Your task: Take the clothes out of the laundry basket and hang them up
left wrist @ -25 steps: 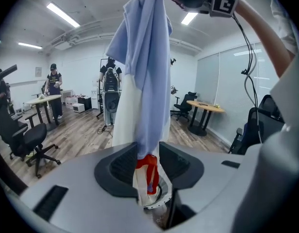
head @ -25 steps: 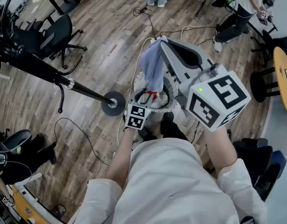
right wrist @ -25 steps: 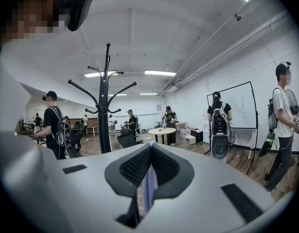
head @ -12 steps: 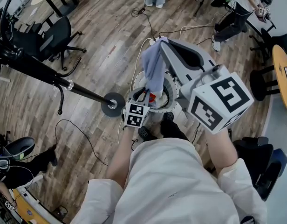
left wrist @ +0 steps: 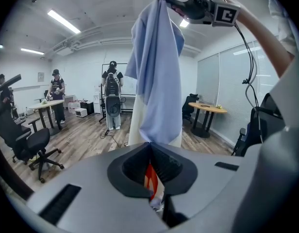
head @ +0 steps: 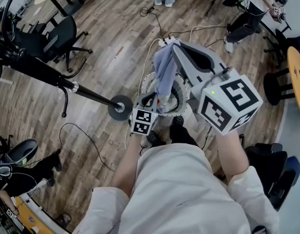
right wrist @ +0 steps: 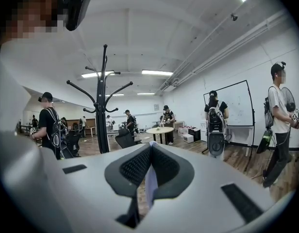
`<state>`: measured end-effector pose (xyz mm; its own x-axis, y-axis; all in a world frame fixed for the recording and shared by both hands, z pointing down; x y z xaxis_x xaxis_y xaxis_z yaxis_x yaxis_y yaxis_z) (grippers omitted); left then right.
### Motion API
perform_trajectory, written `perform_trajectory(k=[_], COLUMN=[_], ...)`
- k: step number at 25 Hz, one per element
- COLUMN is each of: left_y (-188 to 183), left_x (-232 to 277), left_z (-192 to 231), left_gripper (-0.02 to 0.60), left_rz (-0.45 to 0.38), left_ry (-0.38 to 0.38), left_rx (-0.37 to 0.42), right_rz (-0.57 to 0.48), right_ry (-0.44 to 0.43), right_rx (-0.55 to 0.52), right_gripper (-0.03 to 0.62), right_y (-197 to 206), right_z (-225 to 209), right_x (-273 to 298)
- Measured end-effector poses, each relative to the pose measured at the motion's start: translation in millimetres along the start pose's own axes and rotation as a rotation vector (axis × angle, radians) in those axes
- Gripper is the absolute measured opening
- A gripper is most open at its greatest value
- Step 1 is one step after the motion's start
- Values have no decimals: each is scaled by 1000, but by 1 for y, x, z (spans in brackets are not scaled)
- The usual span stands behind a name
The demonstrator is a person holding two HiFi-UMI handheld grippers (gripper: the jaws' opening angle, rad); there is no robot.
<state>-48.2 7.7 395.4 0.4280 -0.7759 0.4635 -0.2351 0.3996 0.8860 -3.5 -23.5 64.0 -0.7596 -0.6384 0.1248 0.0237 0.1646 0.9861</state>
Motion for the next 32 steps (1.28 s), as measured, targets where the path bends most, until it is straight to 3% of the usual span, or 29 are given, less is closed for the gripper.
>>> perform_trajectory(k=[7, 14, 32], left_y=[-9, -37, -106], left_x=[-14, -33, -95], left_z=[7, 19, 61], left_gripper=[23, 21, 21], left_rz=[-40, -129, -300], left_ry=[-12, -34, -65], left_rx=[-12, -85, -180], right_rz=[4, 45, 177], right_ry=[7, 15, -9], right_rx=[5, 19, 26], right_gripper=[9, 11, 14], right_y=[9, 30, 95], right_z=[-4, -10, -15], right_x=[0, 0, 20])
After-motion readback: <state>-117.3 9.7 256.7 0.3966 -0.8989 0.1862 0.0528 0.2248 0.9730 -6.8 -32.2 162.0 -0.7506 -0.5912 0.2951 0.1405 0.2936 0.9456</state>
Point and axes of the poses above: the fingertips, and each gripper's own axes: x forward along the fingers, z to its left, y out of its underside, the point moved 1 cm from there along -x, backward along the fingers, and after that the axes turned 6 degrees about -y, right-handed, at the moved point
